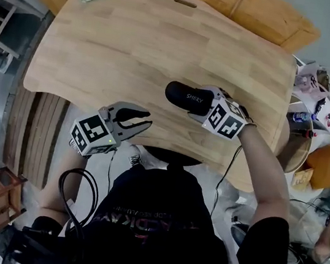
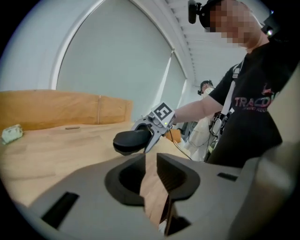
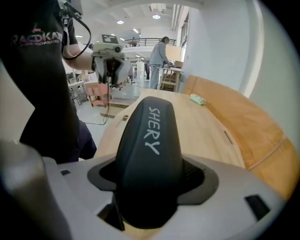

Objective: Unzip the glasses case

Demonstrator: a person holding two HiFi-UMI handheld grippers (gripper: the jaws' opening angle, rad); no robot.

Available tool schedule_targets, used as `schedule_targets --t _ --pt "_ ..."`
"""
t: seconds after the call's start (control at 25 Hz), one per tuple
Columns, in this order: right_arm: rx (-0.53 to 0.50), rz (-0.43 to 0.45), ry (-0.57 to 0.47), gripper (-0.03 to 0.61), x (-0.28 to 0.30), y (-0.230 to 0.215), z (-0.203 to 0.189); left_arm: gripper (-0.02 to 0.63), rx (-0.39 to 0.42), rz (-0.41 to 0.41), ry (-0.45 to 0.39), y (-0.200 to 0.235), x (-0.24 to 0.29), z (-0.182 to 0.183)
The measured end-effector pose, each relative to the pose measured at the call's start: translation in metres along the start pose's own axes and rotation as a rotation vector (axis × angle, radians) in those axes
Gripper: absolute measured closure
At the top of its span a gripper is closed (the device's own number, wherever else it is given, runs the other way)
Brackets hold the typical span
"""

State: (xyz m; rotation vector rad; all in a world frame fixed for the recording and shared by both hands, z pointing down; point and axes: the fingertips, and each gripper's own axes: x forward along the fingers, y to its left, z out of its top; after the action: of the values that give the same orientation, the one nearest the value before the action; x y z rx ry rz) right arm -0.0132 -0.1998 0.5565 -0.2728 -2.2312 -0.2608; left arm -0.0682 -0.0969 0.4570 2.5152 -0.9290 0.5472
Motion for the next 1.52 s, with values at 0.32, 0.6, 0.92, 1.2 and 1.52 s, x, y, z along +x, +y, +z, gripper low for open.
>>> schedule_targets --t 0.32,0.6,0.92,1.2,1.52 --pt "-0.015 0.095 0.004 0.233 0.058 -0.062 -0.029 0.594 -0.132 0.129 0.059 -0.007 0.036 -0.03" --pt "-0.085 0.173 0.056 0.233 0.104 -0.086 -0.028 0.594 -0.275 0.224 0.071 -0.028 0.035 -0.055" --pt "-0.156 0.199 0.128 0.232 0.136 -0.096 -0.031 0.594 -0.376 0.303 0.058 -0.036 0.031 -0.069" --pt "-0.158 0.221 0.145 0.23 0.143 -0.094 -0.036 0.594 -0.4 0.323 0.046 -0.036 0.033 -0.068" --pt "-0.15 0.258 0.157 0.212 0.14 -0.089 -0.037 0.594 -0.398 0.316 0.048 -0.039 0.037 -0.065"
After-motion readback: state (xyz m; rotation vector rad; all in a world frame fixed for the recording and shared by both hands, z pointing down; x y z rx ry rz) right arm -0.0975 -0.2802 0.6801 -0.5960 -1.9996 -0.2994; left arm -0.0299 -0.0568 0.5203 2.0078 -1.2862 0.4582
